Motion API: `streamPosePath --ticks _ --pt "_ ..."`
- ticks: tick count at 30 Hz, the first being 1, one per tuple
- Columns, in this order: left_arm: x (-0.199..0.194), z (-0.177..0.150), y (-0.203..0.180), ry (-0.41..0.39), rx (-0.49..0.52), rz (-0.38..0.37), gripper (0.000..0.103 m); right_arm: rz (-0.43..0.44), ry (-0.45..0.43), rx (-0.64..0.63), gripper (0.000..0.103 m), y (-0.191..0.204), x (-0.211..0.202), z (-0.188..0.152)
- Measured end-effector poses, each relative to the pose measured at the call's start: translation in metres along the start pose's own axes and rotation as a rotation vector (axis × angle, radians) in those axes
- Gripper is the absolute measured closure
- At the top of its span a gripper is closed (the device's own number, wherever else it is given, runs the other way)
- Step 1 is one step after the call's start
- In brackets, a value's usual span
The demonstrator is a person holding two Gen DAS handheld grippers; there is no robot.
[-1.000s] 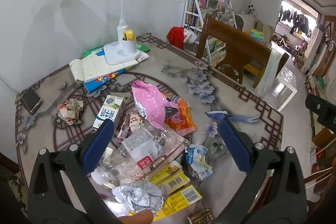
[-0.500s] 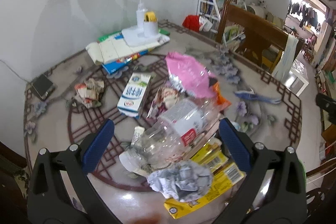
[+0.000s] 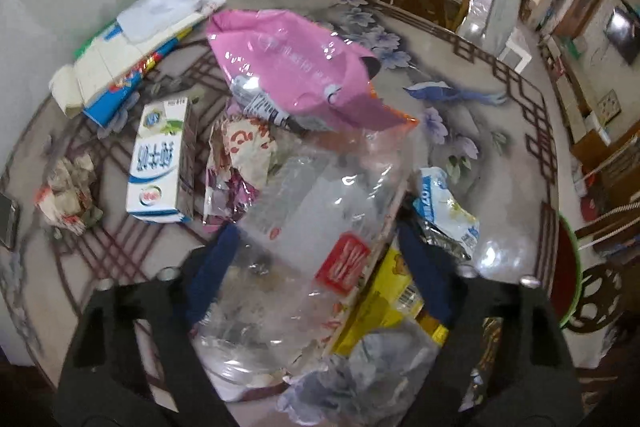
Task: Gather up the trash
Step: 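Grasp the clear plastic bottle with the left gripper while the right gripper grasps the blue-white wrapper, then carry the bottle and wrapper over the red bin with both grippers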
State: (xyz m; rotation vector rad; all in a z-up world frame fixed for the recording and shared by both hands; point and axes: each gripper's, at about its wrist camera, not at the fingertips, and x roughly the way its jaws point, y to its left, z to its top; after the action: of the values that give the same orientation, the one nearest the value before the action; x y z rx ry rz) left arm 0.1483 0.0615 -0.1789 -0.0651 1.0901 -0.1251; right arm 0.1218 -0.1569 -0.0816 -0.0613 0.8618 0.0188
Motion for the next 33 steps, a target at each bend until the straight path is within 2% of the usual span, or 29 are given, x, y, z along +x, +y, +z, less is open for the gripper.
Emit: streamPosePath --ticks 1,3,8,14,19,22,24,26,27,28,30,31,33 --pt "0.001 -0.001 0.004 0.002 -0.024 -0.020 0.045 0.006 0.003 0.000 0.007 0.001 0.001 0.000" --pt "-0.003 -0.007 0.009 -0.019 -0.076 -0.044 0.046 0.030 0.018 0.003 0.007 0.000 0.006 0.000" --pt "-0.030 -0.021 0.005 -0.079 -0.086 -0.048 0.047 0.123 0.047 0.000 0.007 0.003 0.025 -0.005" --pt "-0.075 -0.033 0.001 -0.210 -0.134 -0.035 0.047 0.178 0.123 -0.050 0.007 0.017 0.080 -0.015" --pt "-0.093 -0.037 0.001 -0.281 -0.186 0.003 0.047 0.248 0.231 -0.063 0.008 0.038 0.123 -0.020" --pt "-0.096 -0.038 0.004 -0.294 -0.210 0.016 0.047 0.272 0.272 -0.083 0.015 0.053 0.141 -0.024" --pt "-0.098 -0.040 0.008 -0.307 -0.231 0.032 0.047 0.260 0.310 -0.112 0.024 0.065 0.155 -0.029" --pt "-0.099 -0.042 0.010 -0.313 -0.246 0.039 0.047 0.259 0.356 -0.119 0.040 0.073 0.168 -0.035" --pt "-0.100 -0.044 0.012 -0.312 -0.252 0.041 0.047 0.265 0.378 -0.114 0.044 0.074 0.173 -0.038" --pt "-0.099 -0.046 0.013 -0.310 -0.258 0.043 0.047 0.273 0.404 -0.100 0.058 0.075 0.178 -0.041" --pt "-0.098 -0.046 0.015 -0.308 -0.265 0.051 0.047 0.275 0.406 -0.074 0.066 0.072 0.179 -0.043" --pt "-0.098 -0.046 0.015 -0.308 -0.268 0.062 0.047 0.279 0.396 -0.063 0.075 0.070 0.177 -0.043" --pt "-0.098 -0.046 0.015 -0.312 -0.269 0.081 0.047 0.289 0.370 -0.054 0.079 0.065 0.168 -0.038"
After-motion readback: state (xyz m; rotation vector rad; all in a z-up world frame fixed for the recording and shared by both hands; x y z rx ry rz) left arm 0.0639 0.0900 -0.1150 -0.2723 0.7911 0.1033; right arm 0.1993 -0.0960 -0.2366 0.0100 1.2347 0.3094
